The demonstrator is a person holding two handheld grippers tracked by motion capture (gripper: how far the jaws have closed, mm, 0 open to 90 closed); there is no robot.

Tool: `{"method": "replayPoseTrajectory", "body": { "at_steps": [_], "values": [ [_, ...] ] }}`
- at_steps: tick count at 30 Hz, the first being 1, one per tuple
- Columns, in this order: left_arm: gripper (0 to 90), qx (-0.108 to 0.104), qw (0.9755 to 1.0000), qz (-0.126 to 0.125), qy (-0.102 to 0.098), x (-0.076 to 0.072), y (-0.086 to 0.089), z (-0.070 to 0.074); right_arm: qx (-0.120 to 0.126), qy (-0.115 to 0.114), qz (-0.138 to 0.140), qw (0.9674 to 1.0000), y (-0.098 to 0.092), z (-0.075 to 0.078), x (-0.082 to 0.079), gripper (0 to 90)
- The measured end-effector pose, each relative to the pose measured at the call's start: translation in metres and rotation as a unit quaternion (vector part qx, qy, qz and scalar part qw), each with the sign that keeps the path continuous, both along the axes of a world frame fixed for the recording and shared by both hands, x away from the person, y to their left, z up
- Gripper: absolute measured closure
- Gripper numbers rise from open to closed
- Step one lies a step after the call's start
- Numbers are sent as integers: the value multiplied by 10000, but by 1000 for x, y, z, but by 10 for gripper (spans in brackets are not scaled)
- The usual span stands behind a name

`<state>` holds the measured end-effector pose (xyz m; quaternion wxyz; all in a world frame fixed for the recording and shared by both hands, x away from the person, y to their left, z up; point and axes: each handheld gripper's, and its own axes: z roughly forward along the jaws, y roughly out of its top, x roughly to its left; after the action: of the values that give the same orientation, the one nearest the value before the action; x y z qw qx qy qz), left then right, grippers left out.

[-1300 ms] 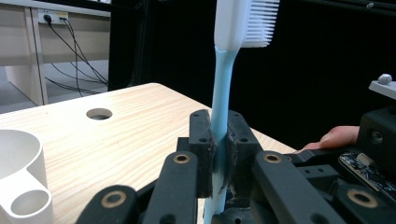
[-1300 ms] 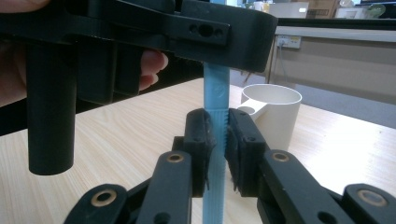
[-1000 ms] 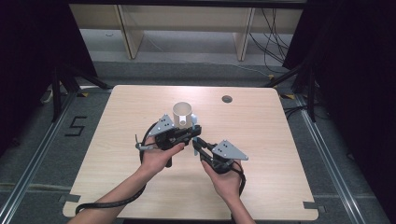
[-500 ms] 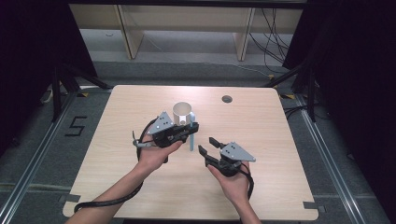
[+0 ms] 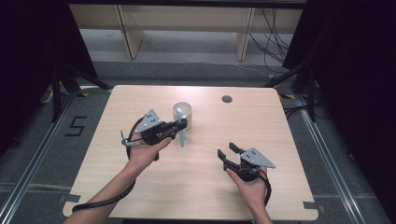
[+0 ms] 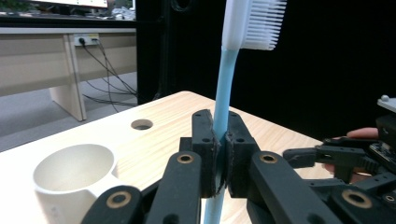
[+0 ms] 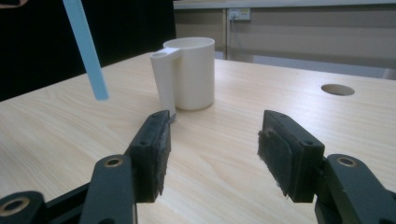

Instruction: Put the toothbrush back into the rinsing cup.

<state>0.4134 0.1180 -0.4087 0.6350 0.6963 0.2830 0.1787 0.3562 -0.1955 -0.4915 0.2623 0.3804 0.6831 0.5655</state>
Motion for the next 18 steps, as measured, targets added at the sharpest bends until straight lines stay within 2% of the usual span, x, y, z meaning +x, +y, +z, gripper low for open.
{"method": "replayPoseTrajectory", "body": {
  "at_steps": [1,3,4,5,6,7,8,10,11,12,13,14,15,16,17,18],
  "values": [
    [850,-8,10000,18,-3,0,1,0,-4,58,7,10000,-2,-1,-1,446],
    [850,-11,10000,48,-6,1,4,0,163,124,-21,9998,-3,-4,-2,452],
    [850,-4,10000,61,-8,2,5,1,33,110,-152,9998,-5,-4,-5,456],
    [850,-8,10000,74,-28,2,6,2,42,82,-169,9998,-7,-5,-5,458],
    [850,-38,9999,77,-76,2,7,3,173,83,-84,9998,-6,-7,-5,460],
    [850,-46,9999,77,-106,2,8,4,29,45,-183,9998,-9,-9,-7,462],
    [850,-55,9998,106,-184,2,9,6,65,125,-199,9997,-8,-10,-8,465],
    [850,-93,9996,164,-224,1,12,7,154,11,-276,9995,-9,-15,-9,471],
    [850,-113,9995,185,-222,1,13,8,247,98,-196,9995,-9,-16,-10,474],
    [850,-110,9995,201,-231,1,14,8,196,67,-313,9993,-10,-16,-11,477],
    [850,-113,9994,220,-238,2,16,9,170,151,-344,9992,-10,-15,-13,479],
    [850,-99,9994,239,-245,2,17,9,301,121,-377,9988,-10,-15,-14,482],
    [850,-96,9993,247,-246,3,18,9,160,74,-354,9992,-12,-15,-13,486],
    [850,-92,9993,267,-252,3,20,10,174,-24,-420,9990,-13,-15,-14,494],
    [850,-107,9993,282,-242,3,21,10,255,58,-411,9988,-14,-14,-15,503],
    [850,-120,9992,292,-254,4,21,10,250,40,-450,9987,-15,-15,-16,508]
  ]
}}
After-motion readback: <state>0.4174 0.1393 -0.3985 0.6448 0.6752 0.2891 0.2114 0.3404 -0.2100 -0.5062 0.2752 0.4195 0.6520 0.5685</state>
